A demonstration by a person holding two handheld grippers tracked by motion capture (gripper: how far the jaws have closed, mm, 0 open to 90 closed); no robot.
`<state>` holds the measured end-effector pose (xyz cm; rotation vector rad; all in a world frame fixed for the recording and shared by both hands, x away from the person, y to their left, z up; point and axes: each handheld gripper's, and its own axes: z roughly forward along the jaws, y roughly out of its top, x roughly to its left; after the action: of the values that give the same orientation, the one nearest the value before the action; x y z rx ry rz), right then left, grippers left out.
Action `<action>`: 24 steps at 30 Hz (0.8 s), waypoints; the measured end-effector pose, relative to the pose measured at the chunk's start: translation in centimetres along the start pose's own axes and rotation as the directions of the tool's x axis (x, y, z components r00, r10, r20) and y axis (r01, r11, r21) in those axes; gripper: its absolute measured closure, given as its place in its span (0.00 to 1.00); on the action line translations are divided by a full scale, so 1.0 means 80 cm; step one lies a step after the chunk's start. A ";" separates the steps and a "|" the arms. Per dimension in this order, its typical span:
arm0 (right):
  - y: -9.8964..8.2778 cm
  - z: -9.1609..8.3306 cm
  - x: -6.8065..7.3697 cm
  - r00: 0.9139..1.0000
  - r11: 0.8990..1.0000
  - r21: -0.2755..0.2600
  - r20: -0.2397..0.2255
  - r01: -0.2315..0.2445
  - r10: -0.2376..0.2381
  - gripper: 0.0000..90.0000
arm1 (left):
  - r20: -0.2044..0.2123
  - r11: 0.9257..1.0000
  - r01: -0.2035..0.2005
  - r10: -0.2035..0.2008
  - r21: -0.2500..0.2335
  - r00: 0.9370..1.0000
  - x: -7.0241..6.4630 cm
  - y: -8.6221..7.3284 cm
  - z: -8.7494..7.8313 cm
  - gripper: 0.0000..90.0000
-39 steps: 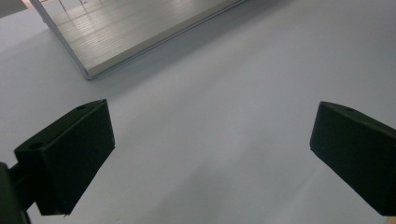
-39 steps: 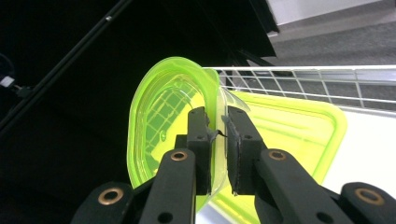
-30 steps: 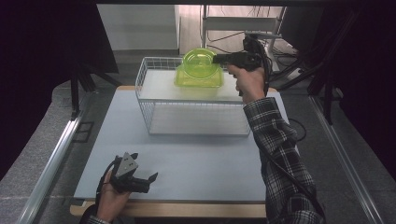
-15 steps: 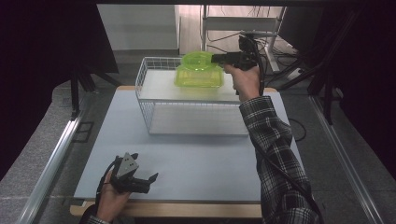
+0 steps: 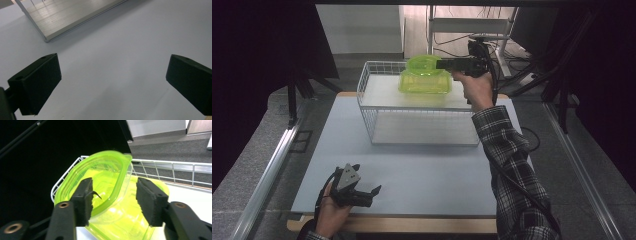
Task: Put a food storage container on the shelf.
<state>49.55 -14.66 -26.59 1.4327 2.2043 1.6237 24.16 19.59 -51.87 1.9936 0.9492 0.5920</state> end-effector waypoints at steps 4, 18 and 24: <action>-0.005 -0.004 0.002 0.999 0.999 0.003 -0.014 0.039 -0.039 0.42 | 0.000 1.000 0.000 0.000 0.002 1.000 0.000 0.000 0.000 0.00; -0.024 -0.013 0.012 0.990 0.990 0.010 -0.018 0.137 -0.137 0.26 | -0.001 1.000 0.000 0.000 0.003 1.000 0.000 0.000 0.001 0.00; -0.034 -0.015 0.013 0.985 0.985 0.014 -0.008 0.173 -0.173 0.21 | 0.000 1.000 -0.001 0.001 0.005 1.000 -0.001 0.000 0.001 0.00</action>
<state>46.62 -14.87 -27.67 1.2015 2.2767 1.5604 24.18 19.51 -51.95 1.9989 0.9504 0.5915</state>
